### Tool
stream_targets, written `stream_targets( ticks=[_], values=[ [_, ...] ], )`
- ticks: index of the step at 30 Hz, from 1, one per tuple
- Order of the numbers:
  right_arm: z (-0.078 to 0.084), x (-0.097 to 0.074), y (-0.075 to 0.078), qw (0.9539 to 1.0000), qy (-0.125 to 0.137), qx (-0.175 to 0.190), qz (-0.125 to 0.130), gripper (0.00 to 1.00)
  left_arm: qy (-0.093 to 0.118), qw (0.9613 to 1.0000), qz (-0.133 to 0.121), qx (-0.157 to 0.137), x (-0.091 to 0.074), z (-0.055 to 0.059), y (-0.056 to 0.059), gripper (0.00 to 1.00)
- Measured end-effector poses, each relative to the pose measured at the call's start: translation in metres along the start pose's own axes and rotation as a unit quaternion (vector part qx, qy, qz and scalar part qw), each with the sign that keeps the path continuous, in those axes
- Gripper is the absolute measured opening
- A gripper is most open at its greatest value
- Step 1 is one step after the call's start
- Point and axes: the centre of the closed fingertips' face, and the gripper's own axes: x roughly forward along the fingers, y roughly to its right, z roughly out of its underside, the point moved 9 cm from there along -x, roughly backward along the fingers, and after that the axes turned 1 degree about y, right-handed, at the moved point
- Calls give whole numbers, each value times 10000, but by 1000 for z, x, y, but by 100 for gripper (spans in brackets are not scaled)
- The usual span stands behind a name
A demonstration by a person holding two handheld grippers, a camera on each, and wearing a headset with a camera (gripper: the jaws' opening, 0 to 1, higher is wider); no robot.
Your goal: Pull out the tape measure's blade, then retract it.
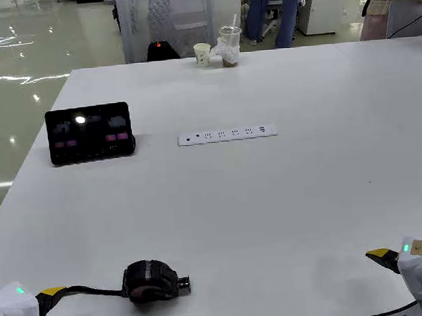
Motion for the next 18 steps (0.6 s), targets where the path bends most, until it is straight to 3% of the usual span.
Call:
stream_targets(
  ticks=[7,18],
  values=[
    [2,-1,0,10000,-16,-2,11,99,-65,10000,-21,44,2,-1,-1,99],
    [5,-3,-2,9999,49,39,112,99,-49,9999,-22,108,-4,0,7,99]
  ],
)
